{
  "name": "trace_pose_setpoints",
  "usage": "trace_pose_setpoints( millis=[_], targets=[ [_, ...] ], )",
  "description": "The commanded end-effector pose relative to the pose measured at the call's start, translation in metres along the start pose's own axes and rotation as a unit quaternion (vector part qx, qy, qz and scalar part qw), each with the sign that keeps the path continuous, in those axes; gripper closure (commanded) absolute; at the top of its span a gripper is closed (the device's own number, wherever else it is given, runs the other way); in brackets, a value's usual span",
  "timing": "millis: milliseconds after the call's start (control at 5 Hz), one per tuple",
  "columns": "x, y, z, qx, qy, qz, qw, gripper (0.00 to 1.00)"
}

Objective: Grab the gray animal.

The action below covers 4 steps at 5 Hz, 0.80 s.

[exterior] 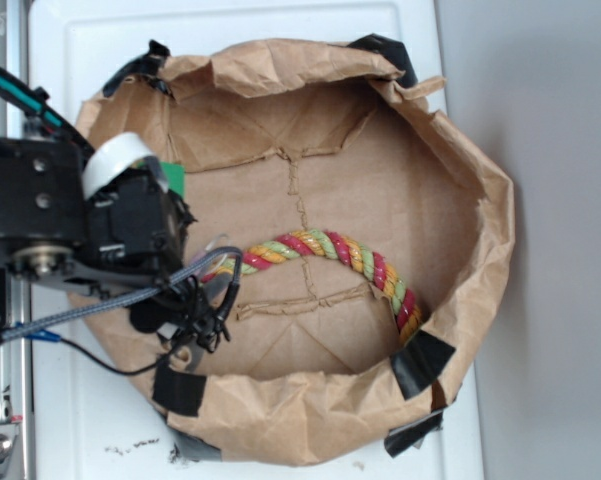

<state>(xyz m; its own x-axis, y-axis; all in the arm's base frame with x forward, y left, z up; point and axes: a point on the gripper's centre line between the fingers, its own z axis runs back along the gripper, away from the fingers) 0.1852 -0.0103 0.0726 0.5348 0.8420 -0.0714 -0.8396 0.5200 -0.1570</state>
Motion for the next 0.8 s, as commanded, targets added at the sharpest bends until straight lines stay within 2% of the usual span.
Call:
trace_pose_setpoints(
  millis=[0,200,400,600],
  targets=[
    [0.025,-0.050,0.018,-0.051,0.000,0.024,0.998,1.00],
    [0.040,-0.099,0.022,-0.077,-0.015,0.032,0.996,1.00],
    [0.064,-0.143,0.019,-0.082,-0.022,0.033,0.996,1.00],
    [0.077,-0.153,0.018,-0.090,-0.031,0.027,0.995,1.00]
  ],
)
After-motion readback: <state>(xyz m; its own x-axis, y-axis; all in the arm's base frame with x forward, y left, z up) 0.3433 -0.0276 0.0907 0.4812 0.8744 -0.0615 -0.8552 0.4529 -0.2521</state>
